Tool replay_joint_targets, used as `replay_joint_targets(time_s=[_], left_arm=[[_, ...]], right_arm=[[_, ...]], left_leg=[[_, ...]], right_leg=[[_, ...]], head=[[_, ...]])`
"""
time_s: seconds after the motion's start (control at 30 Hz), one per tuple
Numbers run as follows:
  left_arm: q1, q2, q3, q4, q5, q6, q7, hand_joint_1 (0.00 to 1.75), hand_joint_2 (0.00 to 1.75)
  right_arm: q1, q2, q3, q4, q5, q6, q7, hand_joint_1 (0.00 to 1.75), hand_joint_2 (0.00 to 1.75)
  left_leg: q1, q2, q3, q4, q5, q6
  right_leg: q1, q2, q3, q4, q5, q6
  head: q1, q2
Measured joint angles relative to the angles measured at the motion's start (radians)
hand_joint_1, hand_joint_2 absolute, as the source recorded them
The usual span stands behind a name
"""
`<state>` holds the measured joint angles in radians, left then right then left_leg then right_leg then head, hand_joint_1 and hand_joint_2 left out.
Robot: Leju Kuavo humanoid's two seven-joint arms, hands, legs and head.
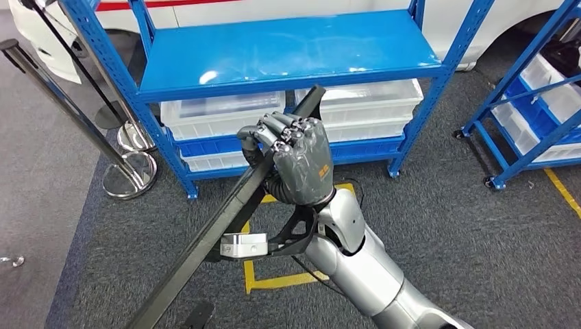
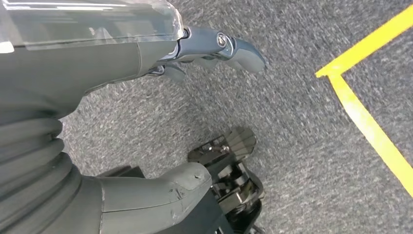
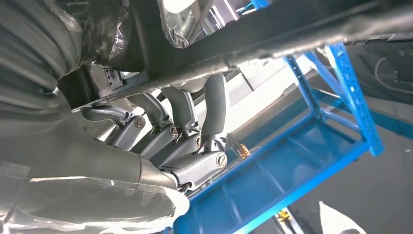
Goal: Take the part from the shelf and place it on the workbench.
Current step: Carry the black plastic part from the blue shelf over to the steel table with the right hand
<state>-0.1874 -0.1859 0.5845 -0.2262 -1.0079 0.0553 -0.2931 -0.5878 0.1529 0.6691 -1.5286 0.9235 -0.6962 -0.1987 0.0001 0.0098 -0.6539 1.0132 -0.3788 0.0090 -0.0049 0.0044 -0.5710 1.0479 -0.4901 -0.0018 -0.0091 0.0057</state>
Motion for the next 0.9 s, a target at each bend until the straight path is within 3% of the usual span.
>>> replay_joint_targets(time_s=[0.07, 0.1, 0.17, 0.23, 0.27, 0.3, 0.33, 0.4, 0.43, 0.5, 0.63, 0.8, 0.83, 0.9], left_arm=[[0.003, -0.001, 0.000, 0.000, 0.000, 0.000, 0.000, 0.00, 1.75], [0.005, -0.002, 0.001, 0.000, 0.000, 0.000, 0.000, 0.00, 1.75], [0.006, -0.003, 0.001, 0.000, 0.000, 0.000, 0.001, 0.00, 1.75], [0.007, -0.003, 0.001, 0.000, 0.000, -0.001, 0.001, 0.00, 1.75], [0.007, -0.004, 0.001, 0.000, 0.000, -0.001, 0.001, 0.00, 1.75], [0.007, -0.004, 0.001, 0.000, 0.000, -0.001, 0.001, 0.00, 1.75], [0.007, -0.004, 0.001, 0.000, 0.000, -0.001, 0.001, 0.00, 1.75], [0.004, -0.003, 0.001, 0.000, 0.000, -0.002, 0.001, 0.00, 1.75], [0.002, -0.003, 0.001, 0.000, 0.000, -0.001, 0.000, 0.00, 1.75], [-0.002, -0.002, 0.001, 0.000, 0.000, -0.001, 0.000, 0.00, 1.75], [-0.002, -0.004, 0.001, 0.000, 0.000, -0.002, 0.000, 0.00, 1.75], [-0.002, -0.005, 0.001, 0.000, 0.000, -0.002, 0.000, 0.00, 1.75], [-0.002, -0.005, 0.001, 0.000, 0.000, -0.002, 0.000, 0.00, 1.75], [-0.005, -0.005, 0.000, 0.000, -0.001, -0.004, -0.002, 0.00, 1.75]], right_arm=[[0.001, -0.001, 0.001, 0.001, 0.000, 0.000, 0.000, 1.75, 1.75], [0.001, -0.001, 0.001, 0.001, 0.000, 0.000, 0.000, 1.75, 1.75], [0.001, -0.001, 0.001, 0.002, 0.000, 0.000, 0.000, 1.75, 1.75], [0.001, -0.001, 0.002, 0.003, 0.000, 0.000, 0.000, 1.75, 1.75], [0.001, -0.001, 0.002, 0.004, 0.000, 0.000, 0.000, 1.75, 1.75], [0.002, -0.001, 0.002, 0.004, 0.000, 0.000, 0.000, 1.75, 1.75], [0.002, -0.001, 0.002, 0.005, 0.000, 0.000, 0.000, 1.75, 1.75], [0.001, -0.001, 0.002, 0.005, 0.000, 0.000, 0.000, 1.75, 1.75], [0.001, 0.000, 0.002, 0.005, 0.000, 0.000, 0.000, 1.75, 1.75], [0.000, 0.000, 0.002, 0.004, 0.000, 0.000, 0.000, 1.75, 1.75], [0.000, -0.001, 0.002, 0.005, 0.000, 0.000, 0.000, 1.75, 1.75], [0.000, -0.001, 0.002, 0.005, 0.000, 0.000, 0.000, 1.75, 1.75], [0.000, -0.002, 0.002, 0.005, 0.000, 0.000, 0.000, 1.75, 1.75], [-0.002, -0.003, 0.002, 0.005, 0.006, 0.000, 0.001, 1.75, 1.75]], left_leg=[[0.002, -0.001, -0.005, 0.002, 0.006, -0.011], [0.003, -0.001, -0.012, 0.013, -0.009, -0.016], [0.006, -0.002, -0.037, 0.091, -0.084, -0.026], [0.007, -0.002, -0.070, 0.225, -0.172, -0.032], [0.007, -0.002, -0.075, 0.273, -0.193, -0.031], [0.007, -0.002, -0.067, 0.295, -0.195, -0.028], [0.005, -0.003, -0.039, 0.277, -0.178, -0.023], [-0.005, -0.004, 0.058, 0.155, -0.138, -0.004], [-0.011, -0.004, 0.110, 0.079, -0.132, 0.005], [-0.020, -0.005, 0.161, -0.010, -0.135, 0.018], [-0.020, -0.004, 0.160, -0.047, -0.096, 0.034], [-0.017, -0.003, 0.160, -0.053, -0.088, 0.035], [-0.016, -0.001, 0.159, -0.055, -0.084, 0.035], [-0.015, 0.002, 0.129, -0.057, -0.056, 0.037]], right_leg=[[0.000, -0.001, -0.008, -0.006, 0.011, -0.013], [0.000, -0.002, -0.013, -0.008, 0.018, -0.022], [-0.001, -0.006, -0.027, -0.011, 0.033, -0.038], [0.003, -0.008, -0.047, -0.009, 0.050, -0.045], [0.006, -0.008, -0.059, -0.008, 0.058, -0.046], [0.008, -0.008, -0.071, -0.006, 0.067, -0.047], [0.011, -0.008, -0.083, -0.004, 0.075, -0.048], [0.013, -0.006, -0.102, -0.001, 0.092, -0.047], [0.013, -0.006, -0.108, -0.001, 0.101, -0.044], [0.008, -0.009, -0.112, -0.008, 0.122, -0.035], [0.006, -0.007, -0.113, -0.028, 0.151, -0.018], [0.007, -0.006, -0.115, -0.028, 0.150, -0.017], [0.007, -0.005, -0.117, -0.025, 0.142, -0.016], [0.001, -0.005, -0.141, 0.073, 0.032, -0.006]], head=[[0.000, 0.000], [0.000, 0.000], [0.000, 0.000], [0.000, 0.000], [0.000, 0.000], [0.000, 0.000], [0.000, 0.000], [0.000, 0.000], [0.000, 0.000], [0.000, 0.000], [0.000, 0.000], [0.000, 0.000], [0.000, 0.000], [0.001, 0.000]])
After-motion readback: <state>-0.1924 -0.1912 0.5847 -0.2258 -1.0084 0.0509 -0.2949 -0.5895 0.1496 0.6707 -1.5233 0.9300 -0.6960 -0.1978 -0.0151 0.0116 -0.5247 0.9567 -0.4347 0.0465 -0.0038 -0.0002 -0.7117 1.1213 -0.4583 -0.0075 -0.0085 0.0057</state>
